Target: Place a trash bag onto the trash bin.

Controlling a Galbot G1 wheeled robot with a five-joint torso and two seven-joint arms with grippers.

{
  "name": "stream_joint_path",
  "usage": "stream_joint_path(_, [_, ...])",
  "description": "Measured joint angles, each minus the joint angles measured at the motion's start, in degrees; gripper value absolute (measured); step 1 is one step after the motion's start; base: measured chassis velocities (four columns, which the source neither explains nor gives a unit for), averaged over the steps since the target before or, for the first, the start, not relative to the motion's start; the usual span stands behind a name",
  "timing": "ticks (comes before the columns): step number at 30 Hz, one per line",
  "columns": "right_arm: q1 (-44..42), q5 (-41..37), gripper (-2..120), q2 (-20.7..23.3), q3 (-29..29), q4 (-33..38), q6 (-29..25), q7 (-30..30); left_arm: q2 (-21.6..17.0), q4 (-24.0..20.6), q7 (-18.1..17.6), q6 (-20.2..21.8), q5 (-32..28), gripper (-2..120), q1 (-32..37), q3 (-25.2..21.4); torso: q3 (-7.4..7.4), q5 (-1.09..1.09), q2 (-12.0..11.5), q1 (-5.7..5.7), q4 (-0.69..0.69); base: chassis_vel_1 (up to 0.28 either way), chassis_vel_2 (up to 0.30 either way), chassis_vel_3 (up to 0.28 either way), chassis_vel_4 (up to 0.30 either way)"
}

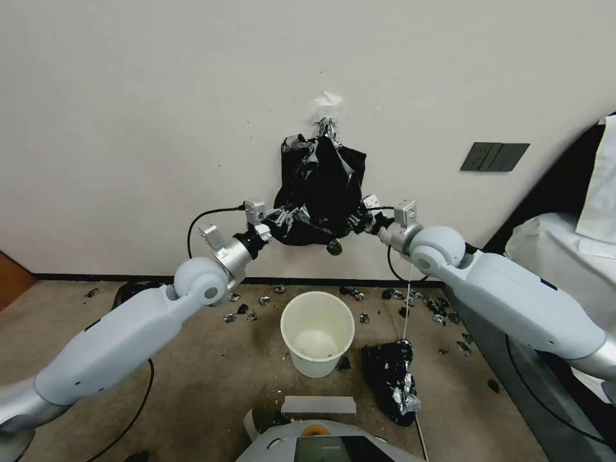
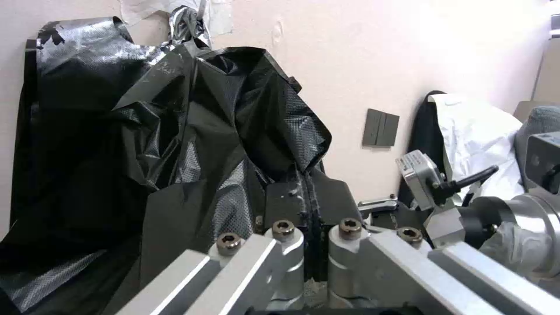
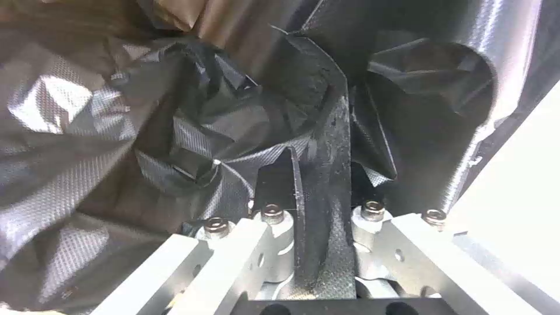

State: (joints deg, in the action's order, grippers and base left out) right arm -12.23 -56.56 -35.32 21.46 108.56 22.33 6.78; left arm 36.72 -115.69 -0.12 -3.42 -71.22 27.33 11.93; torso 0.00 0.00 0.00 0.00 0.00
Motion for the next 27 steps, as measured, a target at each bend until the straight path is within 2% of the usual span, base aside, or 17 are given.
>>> stream_joint_path(7, [0.23, -0.62, 6, -0.14, 0.47, -0.47, -3.46, -1.56, 0.03, 0.06, 0.09, -0.03, 0.0, 0, 0.1, 0.02, 0.0, 0.0, 0.0, 0.0, 0.01, 0.0, 0.0, 0.0, 0.0])
stream_joint_path(8, [-0.19, -1.01, 1, -0.11, 0.46, -0.45, -4.88, -1.69, 0.03, 0.1, 0.1, -0.04, 0.0, 0, 0.13, 0.02, 0.0, 0.0, 0.0, 0.0, 0.01, 0.0, 0.0, 0.0, 0.0])
stream_joint_path(12, [-1.0, -1.16, 0, 0.23, 0.32, -0.19, -6.84, -1.88, 0.03, 0.16, 0.11, -0.07, 0.0, 0, 0.13, 0.01, 0.0, 0.0, 0.0, 0.0, 0.0, 0.0, 0.0, 0.0, 0.0])
stream_joint_path(22, [-1.69, -0.93, 0, 0.79, 0.04, -0.22, -8.14, -2.39, 0.39, 0.36, 0.14, -0.12, 0.0, 0, 0.11, 0.01, 0.0, 0.0, 0.0, 0.0, 0.0, 0.0, 0.0, 0.0, 0.0])
stream_joint_path(27, [-1.9, -4.24, 0, 1.32, 0.16, -0.26, -9.94, -4.58, 0.5, 0.38, 0.18, -0.18, 0.01, 0, 0.12, -0.01, 0.0, 0.0, 0.0, 0.0, 0.0, 0.0, 0.0, 0.0, 0.0])
